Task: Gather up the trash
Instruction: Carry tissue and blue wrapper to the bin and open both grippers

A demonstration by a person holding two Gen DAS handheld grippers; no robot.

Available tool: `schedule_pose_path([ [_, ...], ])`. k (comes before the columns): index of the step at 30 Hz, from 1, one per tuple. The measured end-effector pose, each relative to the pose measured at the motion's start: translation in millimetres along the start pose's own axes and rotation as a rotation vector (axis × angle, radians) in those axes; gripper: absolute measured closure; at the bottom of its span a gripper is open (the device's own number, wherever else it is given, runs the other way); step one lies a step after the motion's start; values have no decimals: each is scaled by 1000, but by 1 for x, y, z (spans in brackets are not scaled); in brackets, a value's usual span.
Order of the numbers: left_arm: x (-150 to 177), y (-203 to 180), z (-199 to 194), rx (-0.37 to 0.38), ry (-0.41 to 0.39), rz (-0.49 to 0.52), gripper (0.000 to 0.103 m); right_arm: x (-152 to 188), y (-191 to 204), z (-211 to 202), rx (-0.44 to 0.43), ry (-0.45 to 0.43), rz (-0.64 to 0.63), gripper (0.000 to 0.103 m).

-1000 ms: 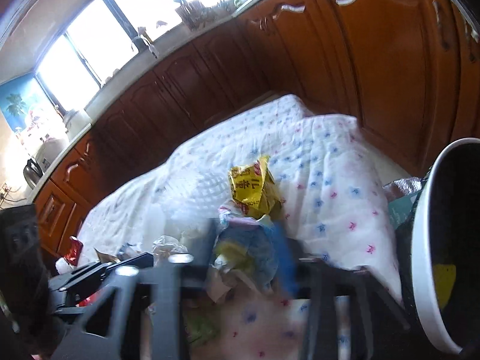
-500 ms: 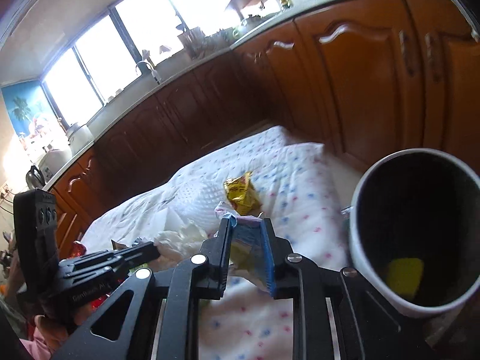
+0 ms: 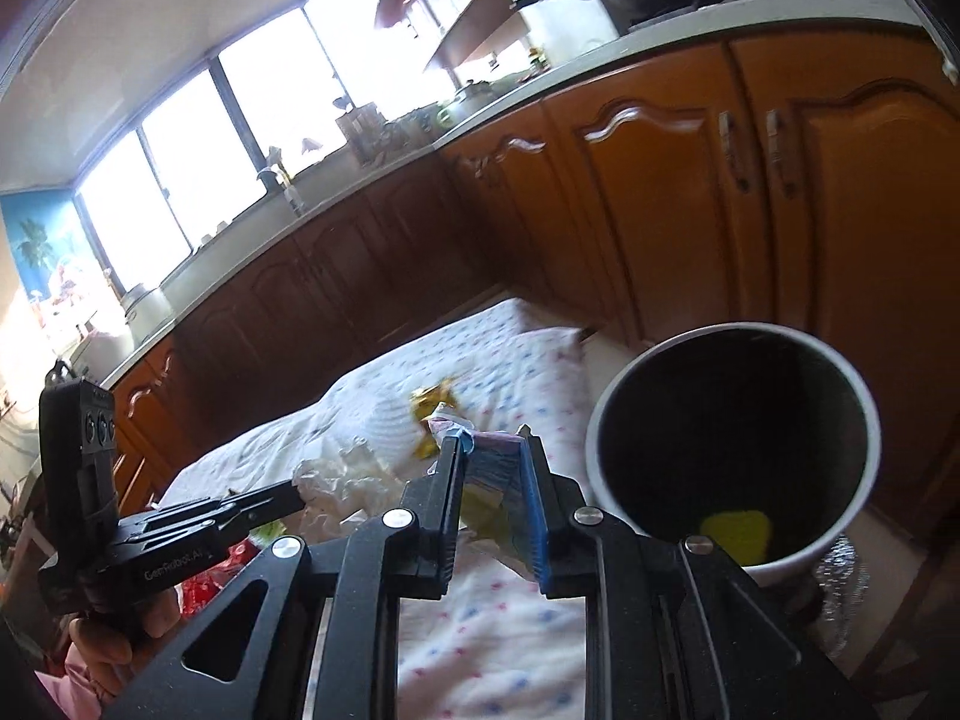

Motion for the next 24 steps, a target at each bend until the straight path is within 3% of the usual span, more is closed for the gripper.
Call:
schedule_pose_path([
  [12,-24,-68,18,37,7,92,100,-15,-75,-48,104,-82,100,84],
  [24,-58,-128,52,17,19,201,100,-20,-114,-27,153,-48,148,84],
])
Point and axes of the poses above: each gripper's, at about its wrist camera, not at the fingertips, and z roughly the way its jaws point, y to its left, x to its underside, the point moved 8 cm from there along z, roughly the way its jaws point, and after that the axes turned 13 degrees about y, right-handed, at the moved point
